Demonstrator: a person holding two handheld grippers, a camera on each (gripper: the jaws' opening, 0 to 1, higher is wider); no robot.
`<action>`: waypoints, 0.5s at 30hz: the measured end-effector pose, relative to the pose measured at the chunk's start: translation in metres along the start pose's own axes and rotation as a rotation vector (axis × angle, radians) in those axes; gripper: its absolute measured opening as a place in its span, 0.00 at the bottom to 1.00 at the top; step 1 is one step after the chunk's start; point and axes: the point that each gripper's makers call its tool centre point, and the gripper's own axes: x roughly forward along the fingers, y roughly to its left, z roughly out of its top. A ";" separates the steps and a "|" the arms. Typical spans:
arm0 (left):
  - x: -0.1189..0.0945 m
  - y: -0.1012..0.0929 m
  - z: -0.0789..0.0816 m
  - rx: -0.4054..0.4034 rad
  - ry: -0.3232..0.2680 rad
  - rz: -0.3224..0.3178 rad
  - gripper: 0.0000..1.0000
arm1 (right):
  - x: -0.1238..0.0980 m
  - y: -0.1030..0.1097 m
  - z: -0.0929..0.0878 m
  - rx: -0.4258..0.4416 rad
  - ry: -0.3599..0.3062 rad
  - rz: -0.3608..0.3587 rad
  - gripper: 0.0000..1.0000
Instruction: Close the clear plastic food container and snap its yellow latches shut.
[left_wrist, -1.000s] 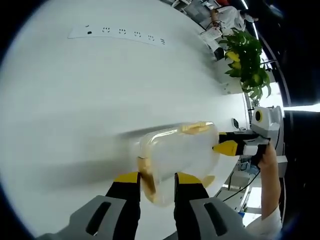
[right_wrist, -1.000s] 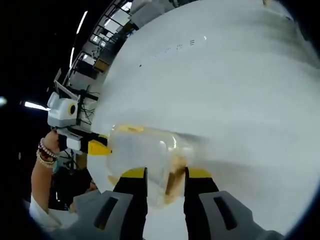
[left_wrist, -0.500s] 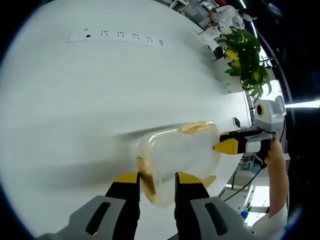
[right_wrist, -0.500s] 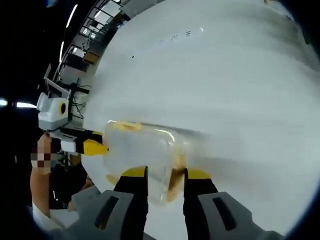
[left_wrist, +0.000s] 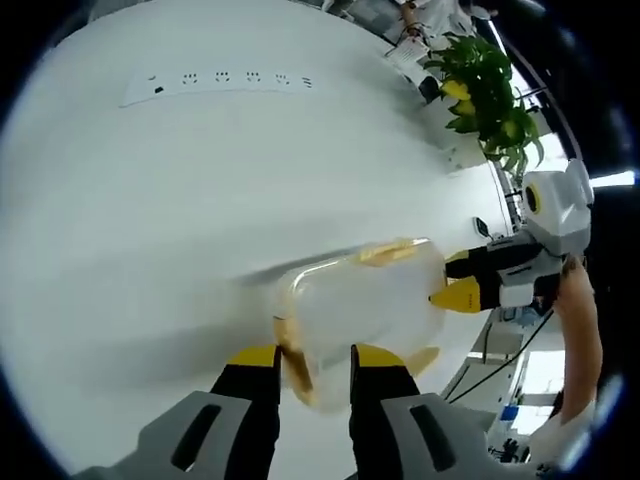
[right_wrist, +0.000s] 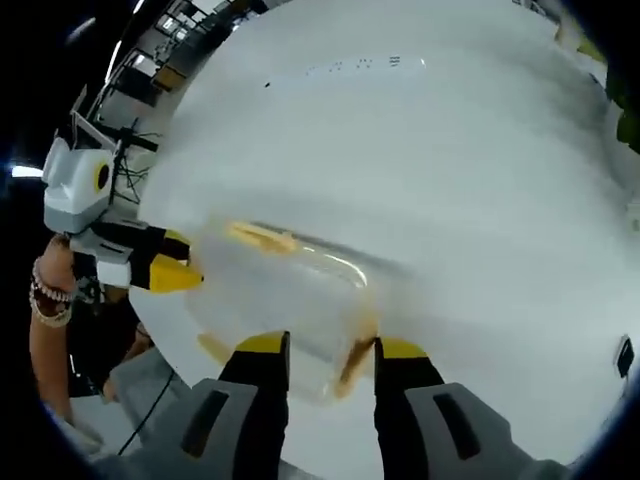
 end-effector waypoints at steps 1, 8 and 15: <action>0.000 0.001 0.000 0.002 0.001 0.003 0.19 | 0.000 0.002 0.000 0.001 0.002 -0.007 0.29; -0.001 -0.001 -0.001 0.025 -0.006 0.017 0.19 | 0.001 0.000 0.002 0.087 0.044 -0.019 0.28; -0.002 0.001 0.001 0.016 -0.016 0.023 0.19 | 0.001 -0.012 0.013 0.191 0.001 0.052 0.20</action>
